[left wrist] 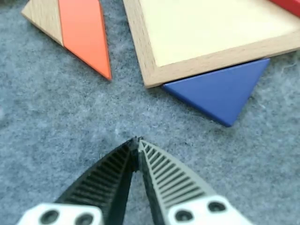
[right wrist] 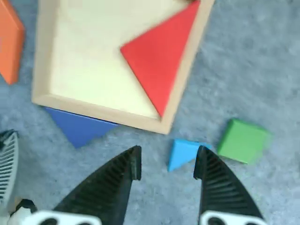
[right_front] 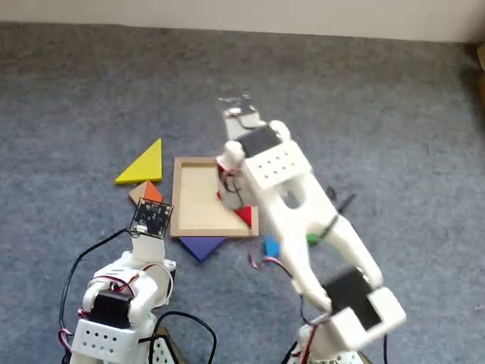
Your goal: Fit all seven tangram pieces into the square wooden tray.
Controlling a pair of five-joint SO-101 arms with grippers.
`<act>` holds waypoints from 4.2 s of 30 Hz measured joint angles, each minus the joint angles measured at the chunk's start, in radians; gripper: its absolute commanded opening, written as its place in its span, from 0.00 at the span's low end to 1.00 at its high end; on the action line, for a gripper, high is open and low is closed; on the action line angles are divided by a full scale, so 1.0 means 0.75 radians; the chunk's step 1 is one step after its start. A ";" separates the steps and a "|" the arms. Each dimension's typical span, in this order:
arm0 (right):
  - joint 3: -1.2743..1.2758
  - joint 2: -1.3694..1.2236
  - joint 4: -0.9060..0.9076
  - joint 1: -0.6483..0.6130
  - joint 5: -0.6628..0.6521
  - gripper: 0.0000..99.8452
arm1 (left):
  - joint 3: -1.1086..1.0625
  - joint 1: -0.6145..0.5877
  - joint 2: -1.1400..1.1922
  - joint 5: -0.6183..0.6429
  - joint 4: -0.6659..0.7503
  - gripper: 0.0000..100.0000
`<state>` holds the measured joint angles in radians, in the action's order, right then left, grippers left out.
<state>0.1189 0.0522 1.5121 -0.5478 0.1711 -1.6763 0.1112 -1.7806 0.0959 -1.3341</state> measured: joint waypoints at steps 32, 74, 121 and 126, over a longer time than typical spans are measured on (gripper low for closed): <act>0.704 0.276 -0.507 0.350 0.000 0.19 | 0.000 0.000 0.000 0.000 0.000 0.01; 0.777 0.221 -0.704 0.473 0.000 0.00 | 0.000 0.000 0.000 0.000 0.000 0.01; 0.319 -0.086 -0.689 -0.217 -0.215 0.01 | 0.000 0.002 0.000 0.000 0.000 0.01; 0.297 -0.131 -0.708 -0.217 -0.215 0.12 | 0.000 0.002 0.000 0.000 0.000 0.01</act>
<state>0.3414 -0.0460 0.9812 -0.7104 0.0100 -1.6763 0.1128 -1.7806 0.0959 -1.3341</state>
